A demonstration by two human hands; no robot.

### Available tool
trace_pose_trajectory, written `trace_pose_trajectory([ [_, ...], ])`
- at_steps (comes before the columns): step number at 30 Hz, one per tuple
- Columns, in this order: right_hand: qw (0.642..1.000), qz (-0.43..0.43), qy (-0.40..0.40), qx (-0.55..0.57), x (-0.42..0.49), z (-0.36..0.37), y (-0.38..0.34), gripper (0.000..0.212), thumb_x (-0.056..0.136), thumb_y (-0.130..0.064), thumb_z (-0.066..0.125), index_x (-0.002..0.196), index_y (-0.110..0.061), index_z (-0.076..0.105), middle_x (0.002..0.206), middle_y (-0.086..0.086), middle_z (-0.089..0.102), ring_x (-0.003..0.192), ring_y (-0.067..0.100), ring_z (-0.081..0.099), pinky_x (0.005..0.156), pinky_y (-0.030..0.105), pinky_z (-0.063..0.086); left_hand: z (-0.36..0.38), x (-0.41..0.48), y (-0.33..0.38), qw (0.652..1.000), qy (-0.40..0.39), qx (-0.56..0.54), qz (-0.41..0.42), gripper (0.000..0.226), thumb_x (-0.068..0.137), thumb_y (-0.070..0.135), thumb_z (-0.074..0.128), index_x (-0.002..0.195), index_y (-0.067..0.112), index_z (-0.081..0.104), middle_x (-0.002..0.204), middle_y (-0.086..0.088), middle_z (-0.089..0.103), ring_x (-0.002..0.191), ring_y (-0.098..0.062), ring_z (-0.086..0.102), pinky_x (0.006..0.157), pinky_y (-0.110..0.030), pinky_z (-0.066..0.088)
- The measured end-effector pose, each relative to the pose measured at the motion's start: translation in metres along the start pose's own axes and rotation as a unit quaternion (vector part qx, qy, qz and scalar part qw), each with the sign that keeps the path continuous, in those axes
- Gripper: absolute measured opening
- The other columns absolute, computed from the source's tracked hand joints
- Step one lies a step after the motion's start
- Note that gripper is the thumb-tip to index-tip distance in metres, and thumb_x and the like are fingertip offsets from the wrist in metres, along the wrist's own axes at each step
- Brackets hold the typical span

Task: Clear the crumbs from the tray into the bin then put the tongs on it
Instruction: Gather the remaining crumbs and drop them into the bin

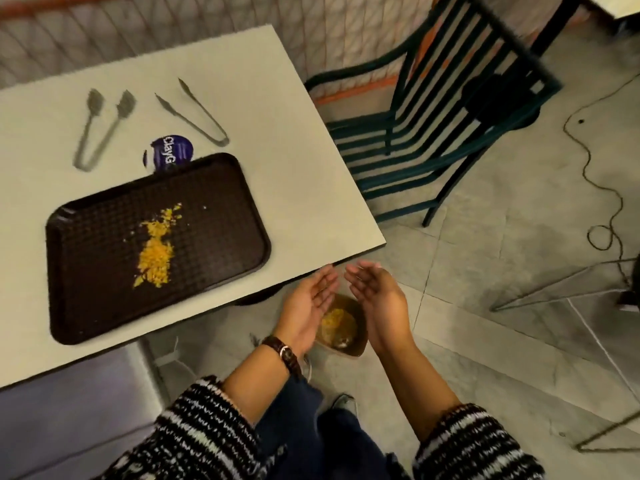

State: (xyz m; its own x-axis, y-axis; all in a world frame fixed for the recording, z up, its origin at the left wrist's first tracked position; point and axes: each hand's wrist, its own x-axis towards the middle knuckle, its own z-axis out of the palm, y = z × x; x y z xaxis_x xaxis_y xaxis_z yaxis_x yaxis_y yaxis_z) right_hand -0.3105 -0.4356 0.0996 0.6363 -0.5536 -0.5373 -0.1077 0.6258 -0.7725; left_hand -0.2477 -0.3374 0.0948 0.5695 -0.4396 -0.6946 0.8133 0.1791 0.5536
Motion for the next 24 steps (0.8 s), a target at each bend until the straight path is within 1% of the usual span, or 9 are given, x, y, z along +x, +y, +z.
trace_pose_trajectory([
  [4,0.996,-0.009,-0.071,-0.06,-0.016,0.041,-0.008,0.032,0.101,-0.025,0.032,0.103,-0.013,0.062,0.107,0.011,0.067,0.102,0.022,0.064,0.094,0.033,0.047,-0.032,-0.031,0.039,0.996,0.04,-0.013,0.078,0.025,0.095,0.023,0.043,0.11,0.015,0.061,0.109,-0.003,0.065,0.104,-0.014,0.059,0.095,-0.026,0.042],
  [8,0.986,0.006,-0.12,-0.114,-0.018,0.088,0.004,0.031,0.101,-0.027,0.032,0.102,-0.017,0.062,0.11,0.009,0.068,0.106,0.022,0.063,0.098,0.034,0.045,-0.072,-0.039,0.076,0.987,0.079,-0.019,0.136,0.027,0.096,0.024,0.039,0.113,0.016,0.059,0.115,-0.004,0.062,0.106,-0.013,0.058,0.095,-0.027,0.04],
  [10,0.982,0.012,-0.134,-0.131,-0.016,0.11,0.016,0.031,0.101,-0.026,0.032,0.103,-0.016,0.062,0.11,0.01,0.068,0.105,0.022,0.064,0.098,0.034,0.045,-0.093,-0.037,0.093,0.983,0.099,-0.03,0.152,0.03,0.097,0.023,0.037,0.118,0.015,0.057,0.118,-0.005,0.061,0.104,-0.012,0.058,0.095,-0.027,0.04],
  [14,0.972,0.01,-0.147,-0.181,0.003,0.162,0.047,0.031,0.1,-0.024,0.032,0.098,-0.019,0.063,0.106,0.01,0.07,0.102,0.022,0.065,0.096,0.034,0.047,-0.137,-0.028,0.126,0.981,0.117,-0.029,0.151,0.031,0.097,0.024,0.037,0.121,0.015,0.055,0.119,-0.004,0.06,0.103,-0.012,0.058,0.103,-0.03,0.035],
  [16,0.966,0.002,-0.143,-0.215,0.014,0.189,0.064,0.03,0.1,-0.022,0.034,0.098,-0.019,0.064,0.106,0.009,0.07,0.101,0.02,0.065,0.093,0.03,0.048,-0.162,-0.02,0.146,0.981,0.125,-0.022,0.144,0.033,0.097,0.025,0.036,0.122,0.015,0.054,0.12,-0.004,0.059,0.103,-0.01,0.058,0.104,-0.031,0.034],
  [18,0.961,-0.018,-0.13,-0.242,0.023,0.218,0.082,0.028,0.099,-0.02,0.038,0.102,-0.014,0.065,0.105,0.008,0.069,0.098,0.016,0.064,0.085,0.017,0.049,-0.19,-0.011,0.171,0.981,0.134,-0.014,0.138,0.034,0.098,0.025,0.035,0.123,0.013,0.054,0.122,-0.004,0.059,0.106,-0.012,0.057,0.104,-0.031,0.034],
  [21,0.936,-0.081,-0.127,-0.319,0.031,0.249,0.107,0.021,0.097,-0.018,0.046,0.104,-0.015,0.065,0.104,-0.001,0.065,0.096,0.004,0.059,0.08,0.002,0.042,-0.228,-0.001,0.202,0.981,0.138,-0.003,0.133,0.036,0.098,0.021,0.035,0.128,0.007,0.05,0.125,-0.008,0.058,0.111,-0.018,0.056,0.1,-0.029,0.038],
  [22,0.922,-0.099,-0.13,-0.35,0.034,0.257,0.116,0.021,0.096,-0.016,0.047,0.108,-0.014,0.065,0.109,-0.001,0.064,0.099,0.002,0.057,0.083,0.001,0.04,-0.239,0.002,0.212,0.982,0.138,0.0,0.132,0.037,0.098,0.021,0.035,0.128,0.007,0.05,0.125,-0.009,0.058,0.11,-0.018,0.056,0.098,-0.029,0.039],
  [24,0.887,-0.133,-0.151,-0.416,0.043,0.268,0.134,0.025,0.095,-0.016,0.05,0.117,-0.013,0.061,0.126,-0.001,0.057,0.117,0.007,0.051,0.097,0.008,0.034,-0.259,0.009,0.229,0.983,0.139,0.005,0.121,0.037,0.098,0.021,0.036,0.129,0.007,0.049,0.126,-0.009,0.057,0.111,-0.018,0.055,0.098,-0.029,0.038],
])
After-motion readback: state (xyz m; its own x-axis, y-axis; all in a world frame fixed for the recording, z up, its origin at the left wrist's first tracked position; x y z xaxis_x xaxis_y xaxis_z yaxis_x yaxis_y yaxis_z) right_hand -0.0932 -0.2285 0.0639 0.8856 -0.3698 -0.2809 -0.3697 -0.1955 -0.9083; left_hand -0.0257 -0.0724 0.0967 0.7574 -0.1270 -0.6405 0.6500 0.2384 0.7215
